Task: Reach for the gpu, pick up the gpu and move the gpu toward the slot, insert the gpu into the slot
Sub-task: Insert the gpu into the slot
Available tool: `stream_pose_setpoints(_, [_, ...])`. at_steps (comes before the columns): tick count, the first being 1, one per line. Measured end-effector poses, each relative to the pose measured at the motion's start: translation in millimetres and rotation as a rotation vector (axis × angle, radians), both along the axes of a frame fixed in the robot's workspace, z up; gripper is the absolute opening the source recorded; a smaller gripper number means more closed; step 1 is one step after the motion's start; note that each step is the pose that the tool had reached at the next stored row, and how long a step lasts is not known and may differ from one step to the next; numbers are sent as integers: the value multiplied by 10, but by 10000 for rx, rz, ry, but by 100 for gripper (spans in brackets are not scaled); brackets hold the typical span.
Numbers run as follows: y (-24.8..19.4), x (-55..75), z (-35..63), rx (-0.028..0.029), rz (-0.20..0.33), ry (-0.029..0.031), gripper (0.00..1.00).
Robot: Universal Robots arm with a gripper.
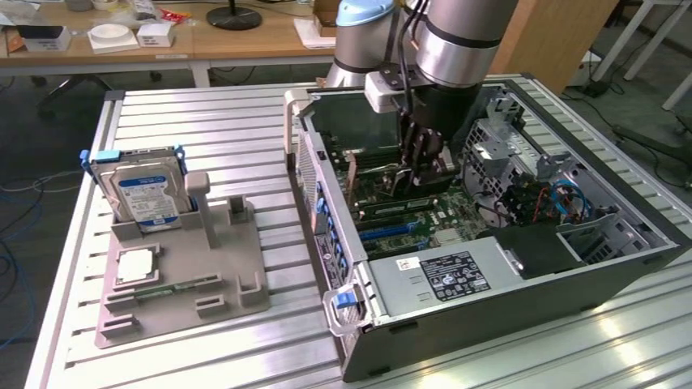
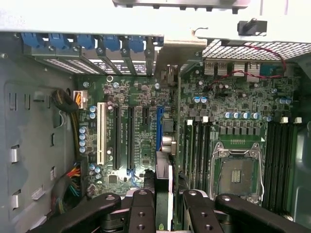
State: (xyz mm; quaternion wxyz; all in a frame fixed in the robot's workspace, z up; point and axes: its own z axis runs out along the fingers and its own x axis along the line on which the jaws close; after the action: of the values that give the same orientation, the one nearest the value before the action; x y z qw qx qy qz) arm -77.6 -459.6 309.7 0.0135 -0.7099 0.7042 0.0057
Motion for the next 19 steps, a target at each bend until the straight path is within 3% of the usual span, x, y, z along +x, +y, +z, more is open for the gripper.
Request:
stream_pose_setpoints(15, [-27, -42, -84, -1, 2, 0, 27])
stream_pose_setpoints(19, [-28, -44, -146, -1, 3, 1, 27])
